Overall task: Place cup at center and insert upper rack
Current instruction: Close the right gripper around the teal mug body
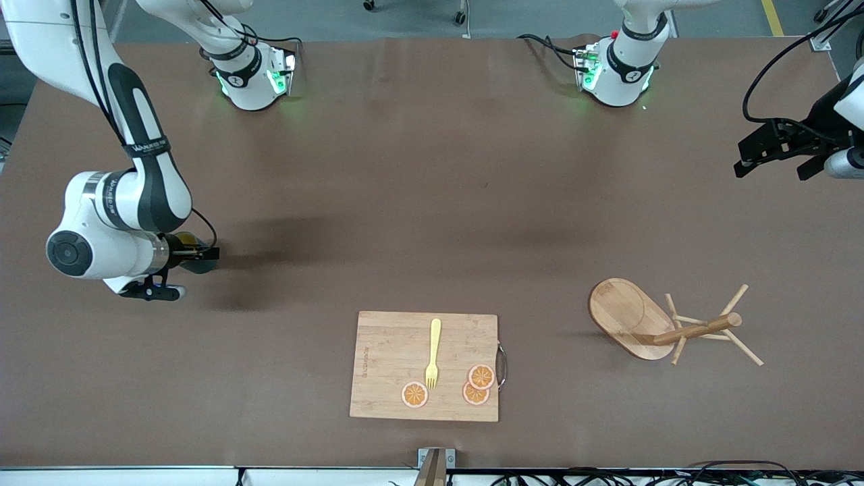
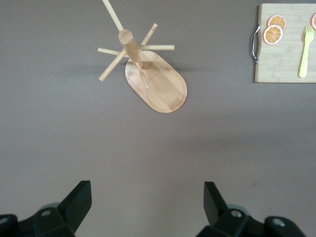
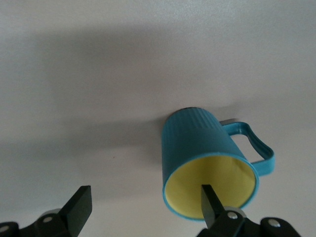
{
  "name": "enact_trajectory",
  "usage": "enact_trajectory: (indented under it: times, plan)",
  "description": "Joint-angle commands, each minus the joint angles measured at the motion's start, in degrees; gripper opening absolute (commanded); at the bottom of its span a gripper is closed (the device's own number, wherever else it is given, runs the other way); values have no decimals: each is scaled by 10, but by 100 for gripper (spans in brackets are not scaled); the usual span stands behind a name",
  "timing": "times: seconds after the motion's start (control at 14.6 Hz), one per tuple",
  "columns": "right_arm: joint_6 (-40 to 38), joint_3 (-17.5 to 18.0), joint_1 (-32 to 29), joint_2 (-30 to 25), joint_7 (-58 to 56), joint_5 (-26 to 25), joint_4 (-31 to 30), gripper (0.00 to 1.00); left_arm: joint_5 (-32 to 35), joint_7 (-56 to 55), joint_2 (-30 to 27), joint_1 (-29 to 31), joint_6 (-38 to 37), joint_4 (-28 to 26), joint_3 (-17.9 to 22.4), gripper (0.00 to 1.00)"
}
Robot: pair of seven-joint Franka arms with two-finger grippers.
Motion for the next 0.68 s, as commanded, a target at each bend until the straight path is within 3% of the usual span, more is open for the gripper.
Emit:
enact_trajectory:
  times: [0.0,0.21,0.34,0.62]
  plan:
    - [12,4,-5,8,12,-11,-6,89,-7,13,-14,4,-1,-10,-2,100]
    - [12,4,-5,15,13,-11,-6,72,-7,13,-14,4,-1,-9,-2,100]
    - [11,4,-6,15,17,-10,-5,43,-7,13,-14,4,-1,-10,-2,100]
    - [12,3,-19,22,15,-10,-1,14,-7,13,-14,4,-1,-9,-2,100]
